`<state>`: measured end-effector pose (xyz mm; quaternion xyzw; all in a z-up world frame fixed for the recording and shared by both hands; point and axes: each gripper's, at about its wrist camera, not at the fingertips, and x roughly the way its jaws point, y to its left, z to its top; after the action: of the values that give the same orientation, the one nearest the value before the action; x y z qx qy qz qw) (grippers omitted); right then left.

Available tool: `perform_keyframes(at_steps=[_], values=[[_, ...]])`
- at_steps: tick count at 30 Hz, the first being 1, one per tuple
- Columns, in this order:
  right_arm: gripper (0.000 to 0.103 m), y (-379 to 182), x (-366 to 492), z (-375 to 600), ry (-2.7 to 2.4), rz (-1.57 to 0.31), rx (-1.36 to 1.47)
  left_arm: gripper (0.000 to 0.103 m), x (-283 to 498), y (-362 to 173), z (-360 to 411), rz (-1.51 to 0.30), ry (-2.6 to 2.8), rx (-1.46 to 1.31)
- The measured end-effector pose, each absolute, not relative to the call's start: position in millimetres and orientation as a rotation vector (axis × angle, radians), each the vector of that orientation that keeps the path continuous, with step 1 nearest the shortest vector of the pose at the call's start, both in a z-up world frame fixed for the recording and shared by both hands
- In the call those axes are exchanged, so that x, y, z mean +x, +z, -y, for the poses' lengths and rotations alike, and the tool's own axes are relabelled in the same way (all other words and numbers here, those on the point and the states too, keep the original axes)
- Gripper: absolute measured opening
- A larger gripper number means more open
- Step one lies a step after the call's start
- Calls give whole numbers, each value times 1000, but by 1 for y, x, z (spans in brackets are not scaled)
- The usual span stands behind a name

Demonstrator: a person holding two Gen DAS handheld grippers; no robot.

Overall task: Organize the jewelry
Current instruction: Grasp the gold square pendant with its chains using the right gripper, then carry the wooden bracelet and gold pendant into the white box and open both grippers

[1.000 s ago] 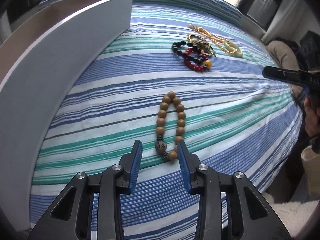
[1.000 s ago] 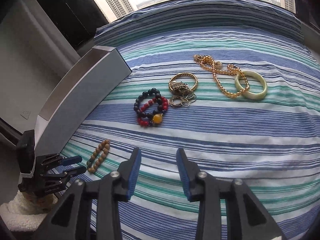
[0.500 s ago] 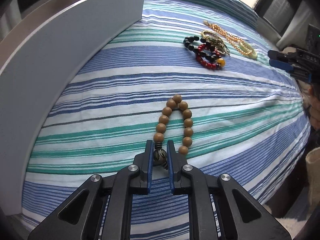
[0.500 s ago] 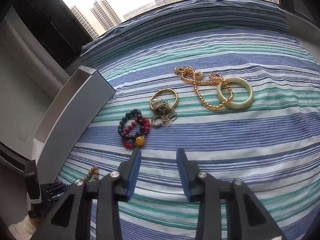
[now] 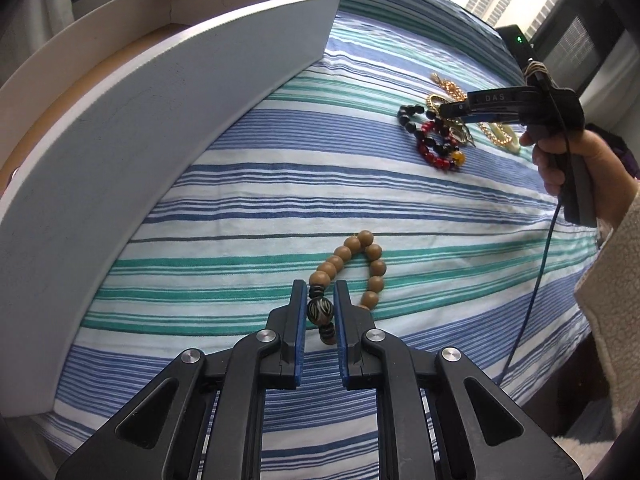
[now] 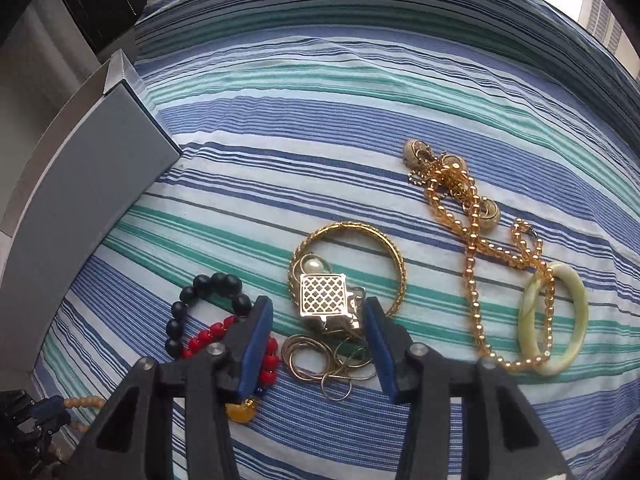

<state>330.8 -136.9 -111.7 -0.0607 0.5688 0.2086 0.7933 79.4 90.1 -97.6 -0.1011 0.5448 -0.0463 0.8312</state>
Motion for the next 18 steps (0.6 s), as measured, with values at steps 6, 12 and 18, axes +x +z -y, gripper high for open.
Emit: perform_keyframes(at_steps=[6, 12, 18], values=[[31, -100, 331, 152, 468, -1223, -44, 11, 81, -88, -92, -1146, -105, -236], [29, -38, 293, 169, 534, -1103, 28, 11, 82, -42, -94, -1091, -119, -241], [29, 30, 259, 144, 622, -992, 1, 11, 77, 23, -110, -1001, -109, -240]])
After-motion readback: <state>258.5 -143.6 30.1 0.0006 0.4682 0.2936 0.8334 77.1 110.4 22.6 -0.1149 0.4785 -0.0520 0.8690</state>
